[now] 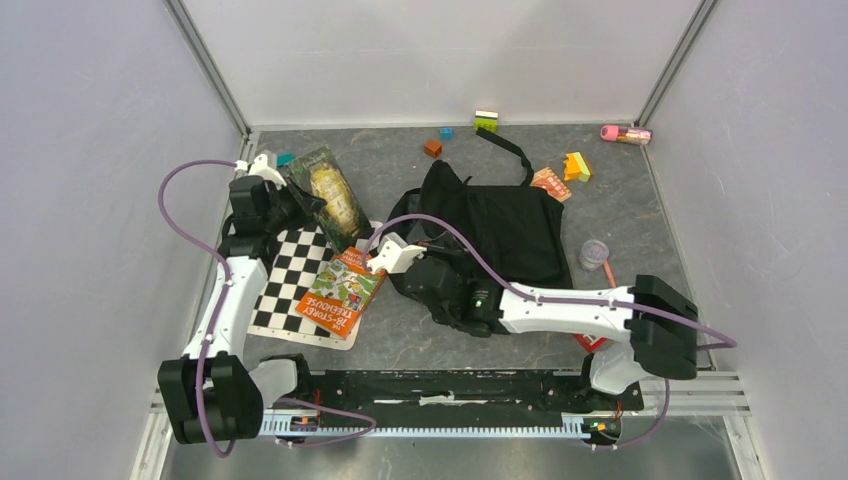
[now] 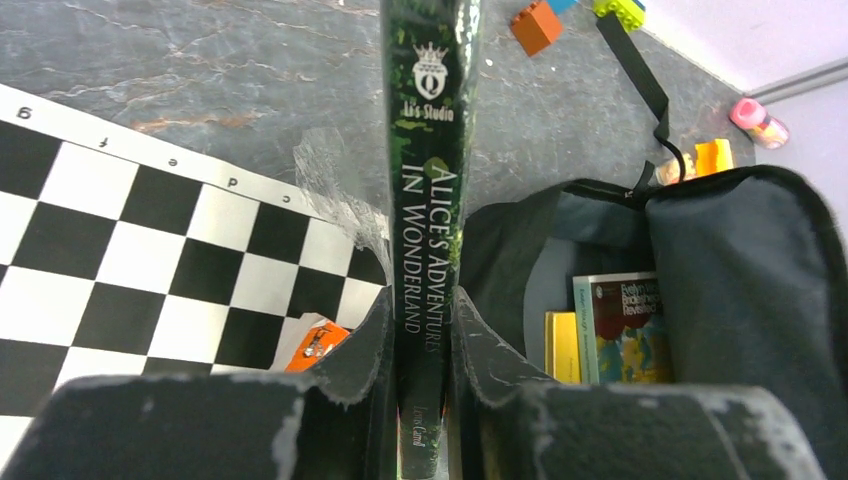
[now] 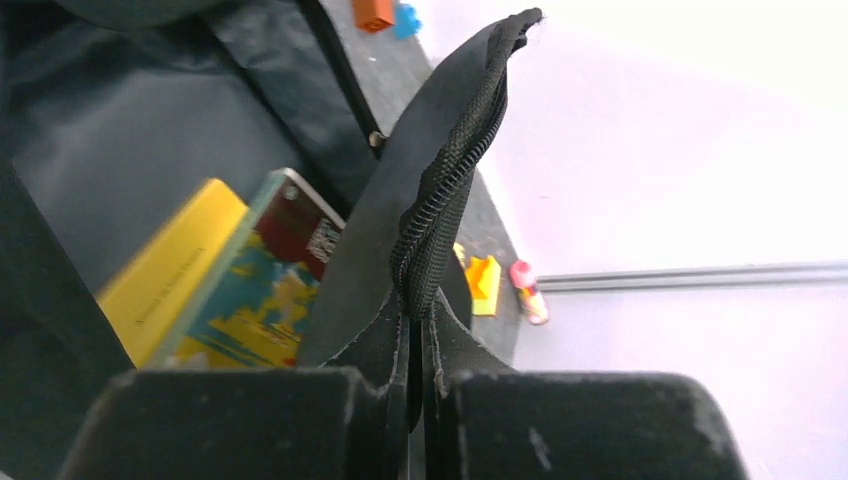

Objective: Pack the student bag
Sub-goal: Place the book in the student bag.

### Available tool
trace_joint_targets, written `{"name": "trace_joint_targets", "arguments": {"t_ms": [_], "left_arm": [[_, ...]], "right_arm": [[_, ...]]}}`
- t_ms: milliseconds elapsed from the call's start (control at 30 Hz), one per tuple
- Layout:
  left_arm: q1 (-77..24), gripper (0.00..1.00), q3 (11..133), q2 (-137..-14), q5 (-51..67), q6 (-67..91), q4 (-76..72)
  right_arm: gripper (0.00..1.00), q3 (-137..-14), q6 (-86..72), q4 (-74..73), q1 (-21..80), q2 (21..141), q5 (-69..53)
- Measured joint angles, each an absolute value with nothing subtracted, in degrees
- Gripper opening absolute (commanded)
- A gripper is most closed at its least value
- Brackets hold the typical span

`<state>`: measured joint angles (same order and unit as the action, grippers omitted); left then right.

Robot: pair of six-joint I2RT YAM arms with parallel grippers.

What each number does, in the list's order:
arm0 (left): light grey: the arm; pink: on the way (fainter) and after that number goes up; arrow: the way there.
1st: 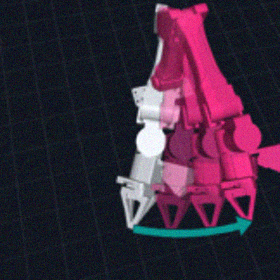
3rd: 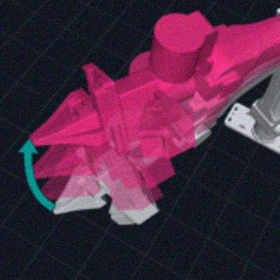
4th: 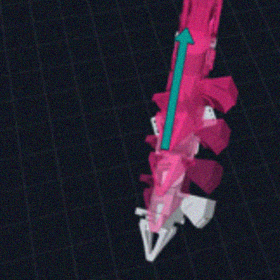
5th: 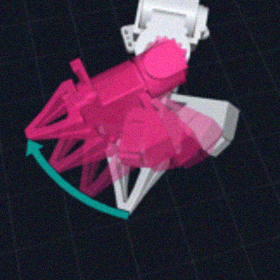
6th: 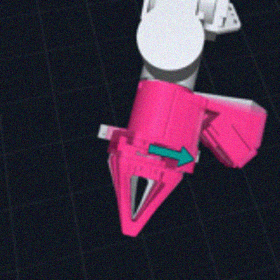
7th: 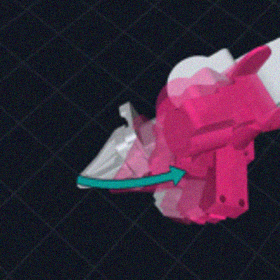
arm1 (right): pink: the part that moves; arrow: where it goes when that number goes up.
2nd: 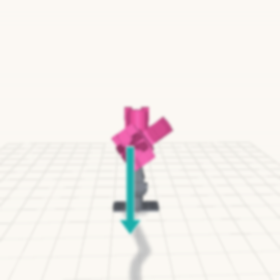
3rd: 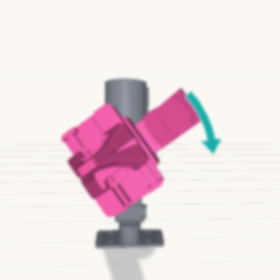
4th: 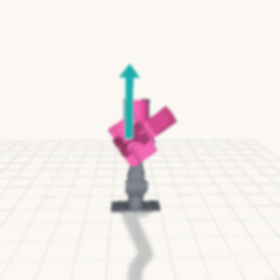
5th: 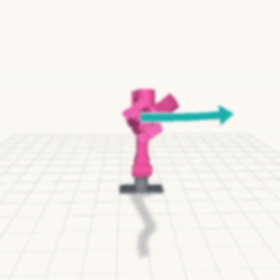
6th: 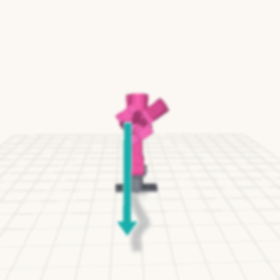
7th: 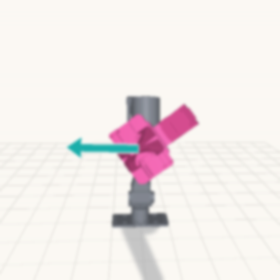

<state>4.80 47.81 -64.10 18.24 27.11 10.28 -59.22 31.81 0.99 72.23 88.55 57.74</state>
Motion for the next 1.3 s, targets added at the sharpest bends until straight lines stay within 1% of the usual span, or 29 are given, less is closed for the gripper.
{"name": "trace_joint_targets", "arguments": {"t_ms": [100, 200, 433, 533, 667, 767, 867, 1000, 1133, 1300], "left_arm": [[4.0, 0.02, 48.3, -64.2, 19.6, 27.0, 10.9], [1.1, 0.02, 51.3, -64.9, 20.2, 26.9, 13.8], [-9.1, 0.02, 63.6, -66.8, 24.8, 26.6, 21.2], [-13.0, 0.02, 66.3, -67.5, 26.7, 26.6, 22.2], [-18.8, 0.02, 66.5, -69.7, 27.2, 26.7, 23.7], [-23.7, 0.02, 66.5, -73.9, 27.3, 27.4, 23.9], [-28.1, 0.02, 66.2, -77.8, 27.2, 28.9, 22.6], [-31.7, 0.02, 65.1, -81.0, 26.9, 33.8, 18.0], [-32.6, 0.02, 62.3, -82.8, 25.9, 40.2, 11.7], [-33.8, 0.02, 60.5, -82.0, 21.0, 42.3, 11.6]], "right_arm": [[0.00, -57.7, 36.6, 3.2, 72.7, 85.4, 61.1], [0.00, -55.8, 42.0, 6.2, 73.3, 82.2, 64.4], [0.00, -50.3, 52.4, 13.9, 74.3, 76.0, 70.1], [0.00, -48.4, 54.3, 17.0, 74.4, 72.3, 72.2], [0.00, -47.0, 53.3, 18.3, 74.4, 65.4, 73.8], [0.00, -47.0, 50.0, 17.6, 74.4, 59.2, 74.2], [0.00, -47.0, 47.1, 15.9, 74.4, 55.5, 74.7], [0.00, -47.0, 44.1, 13.4, 74.4, 54.3, 75.9], [0.00, -46.5, 41.3, 12.1, 74.4, 54.5, 76.4], [0.00, -44.3, 37.4, 13.2, 74.4, 55.6, 76.8]]}}
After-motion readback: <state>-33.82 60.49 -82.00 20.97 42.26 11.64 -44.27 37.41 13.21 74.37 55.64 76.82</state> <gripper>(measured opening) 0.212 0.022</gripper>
